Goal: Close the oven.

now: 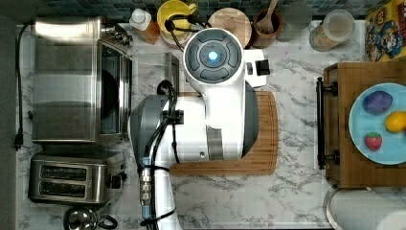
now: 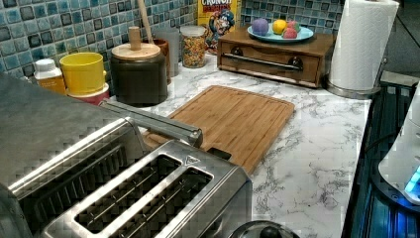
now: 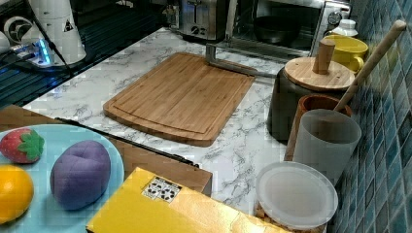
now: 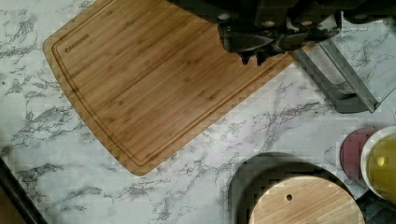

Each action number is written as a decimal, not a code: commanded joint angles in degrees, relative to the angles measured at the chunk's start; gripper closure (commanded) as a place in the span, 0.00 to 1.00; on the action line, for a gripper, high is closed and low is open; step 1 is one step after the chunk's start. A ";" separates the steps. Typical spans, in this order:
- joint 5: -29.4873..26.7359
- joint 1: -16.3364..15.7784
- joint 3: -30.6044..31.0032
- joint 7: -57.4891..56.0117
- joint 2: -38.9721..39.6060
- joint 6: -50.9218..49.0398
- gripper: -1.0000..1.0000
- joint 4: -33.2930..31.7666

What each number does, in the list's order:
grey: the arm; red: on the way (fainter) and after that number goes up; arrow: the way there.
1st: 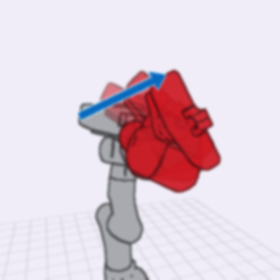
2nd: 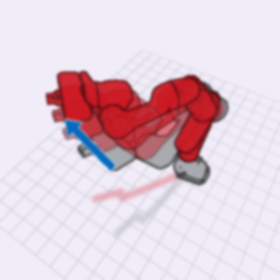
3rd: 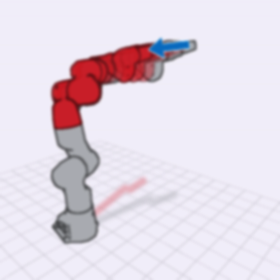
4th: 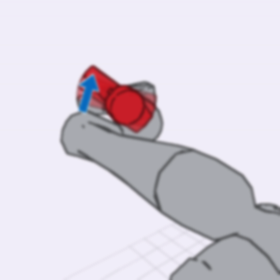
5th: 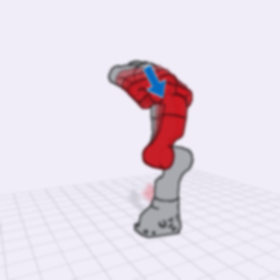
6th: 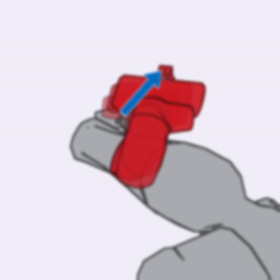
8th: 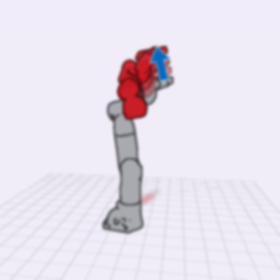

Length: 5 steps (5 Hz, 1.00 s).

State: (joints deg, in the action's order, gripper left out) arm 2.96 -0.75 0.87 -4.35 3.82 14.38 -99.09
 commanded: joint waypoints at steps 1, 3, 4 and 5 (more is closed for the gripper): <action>-3.21 0.99 -0.11 -10.08 -0.45 3.55 1.00 -3.25; -14.92 3.74 -1.65 -33.93 -2.37 13.71 1.00 -15.43; -24.40 5.54 -2.57 -48.71 -2.79 17.15 1.00 -20.32; -34.34 7.19 -2.41 -61.53 -0.86 15.38 1.00 -20.92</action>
State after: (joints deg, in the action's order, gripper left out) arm -30.02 2.89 -0.19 -59.25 3.79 30.91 -115.71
